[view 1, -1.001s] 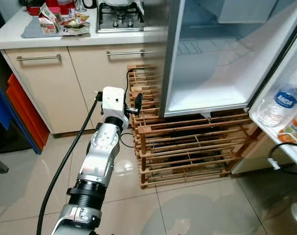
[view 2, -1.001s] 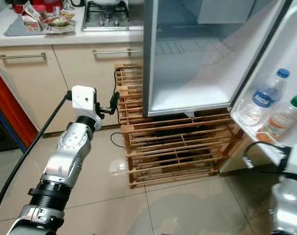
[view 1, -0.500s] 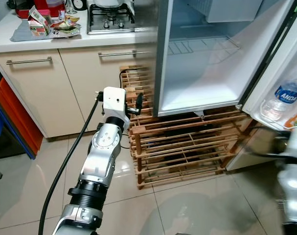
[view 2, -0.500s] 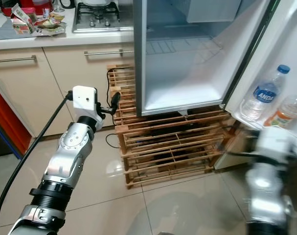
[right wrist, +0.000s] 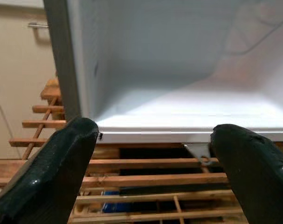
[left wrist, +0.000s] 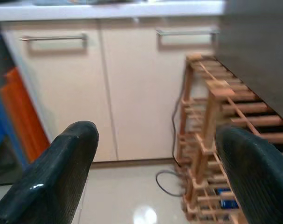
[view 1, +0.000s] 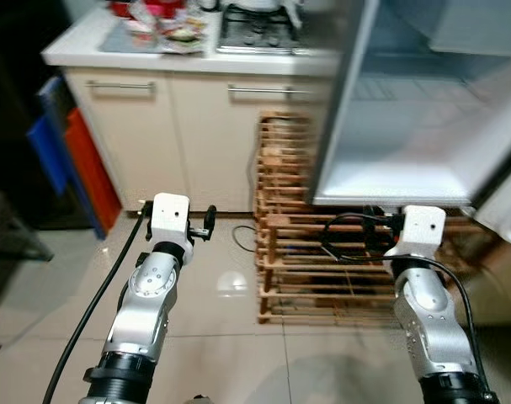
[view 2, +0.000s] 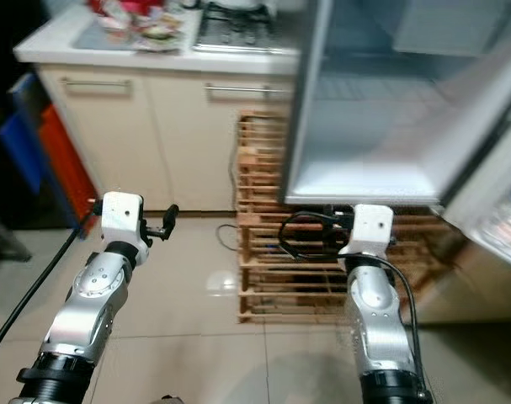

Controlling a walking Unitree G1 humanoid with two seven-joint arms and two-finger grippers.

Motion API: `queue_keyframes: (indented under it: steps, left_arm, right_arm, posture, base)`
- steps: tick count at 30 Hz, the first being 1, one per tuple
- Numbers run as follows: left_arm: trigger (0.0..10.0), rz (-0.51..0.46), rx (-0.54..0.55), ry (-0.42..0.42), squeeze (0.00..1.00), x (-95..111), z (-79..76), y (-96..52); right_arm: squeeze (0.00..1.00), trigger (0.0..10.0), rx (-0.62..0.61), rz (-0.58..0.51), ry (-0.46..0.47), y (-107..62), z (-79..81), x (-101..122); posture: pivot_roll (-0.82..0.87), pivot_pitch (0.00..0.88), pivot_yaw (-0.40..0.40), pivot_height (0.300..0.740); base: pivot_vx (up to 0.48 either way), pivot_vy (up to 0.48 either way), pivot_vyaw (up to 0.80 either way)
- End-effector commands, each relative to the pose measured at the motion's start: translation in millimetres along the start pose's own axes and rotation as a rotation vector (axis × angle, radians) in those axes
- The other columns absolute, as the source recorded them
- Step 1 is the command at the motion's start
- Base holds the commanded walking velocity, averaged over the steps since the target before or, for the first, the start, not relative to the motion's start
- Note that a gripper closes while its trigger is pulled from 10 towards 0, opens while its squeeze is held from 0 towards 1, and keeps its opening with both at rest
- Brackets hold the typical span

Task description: Restocking fridge

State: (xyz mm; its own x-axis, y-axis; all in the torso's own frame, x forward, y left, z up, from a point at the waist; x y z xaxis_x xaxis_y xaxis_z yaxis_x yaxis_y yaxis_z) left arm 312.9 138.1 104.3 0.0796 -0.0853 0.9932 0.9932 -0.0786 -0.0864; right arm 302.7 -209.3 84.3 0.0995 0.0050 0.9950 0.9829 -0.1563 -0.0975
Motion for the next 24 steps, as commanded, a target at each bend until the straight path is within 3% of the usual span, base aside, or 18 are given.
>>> queue_keyframes:
  steps: [1,4,8,18,24]
  left_arm:
    - [10.0,-0.012,0.002,0.007,0.0,5,-1.7,1.3]
    - [10.0,-0.01,0.013,0.006,0.0,2,3.1,1.4]
    - [10.0,-0.035,0.012,-0.019,0.0,8,1.7,4.1]
    - [10.0,-0.07,0.008,0.02,0.0,25,2.3,15.5]
    - [10.0,-0.119,-0.012,-0.019,0.0,40,-1.4,24.4]
  right_arm:
    - [0.0,10.0,0.016,-0.024,0.015,4.6,5.7,5]
    - [0.0,10.0,0.067,-0.043,0.023,8.0,20.9,9]
    - [0.0,10.0,0.146,-0.06,-0.011,7.1,38.2,10]
    - [0.0,10.0,0.182,-0.054,-0.01,7.1,53.4,2]
    - [0.0,10.0,0.164,-0.062,0.001,11.6,53.1,4]
  posture:
    - [-0.05,0.0,-0.039,0.74]
    - [-0.04,0.0,-0.045,0.74]
    - [-0.04,0.0,-0.045,0.74]
    - [-0.05,0.0,-0.008,0.74]
    - [-0.05,0.0,0.001,0.74]
  base:
    - [0.0,0.0,0.68]
    - [0.0,0.0,0.68]
    - [0.0,0.0,0.0]
    - [0.342,0.198,0.0]
    - [0.355,0.322,0.0]
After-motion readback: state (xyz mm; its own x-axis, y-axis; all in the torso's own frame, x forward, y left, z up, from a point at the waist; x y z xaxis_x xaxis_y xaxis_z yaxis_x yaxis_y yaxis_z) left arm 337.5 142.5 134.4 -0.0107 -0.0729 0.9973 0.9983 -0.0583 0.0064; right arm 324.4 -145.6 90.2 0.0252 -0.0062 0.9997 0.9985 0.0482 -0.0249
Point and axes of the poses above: a point about 5 cm out from each wrist's last joint towards the gripper, its own y axis pointing out of the wrist towards the gripper, its own x axis along the axis of the wrist's last joint, z = x × y, the point moved 1 cm from there along y, pointing out of the wrist towards the gripper
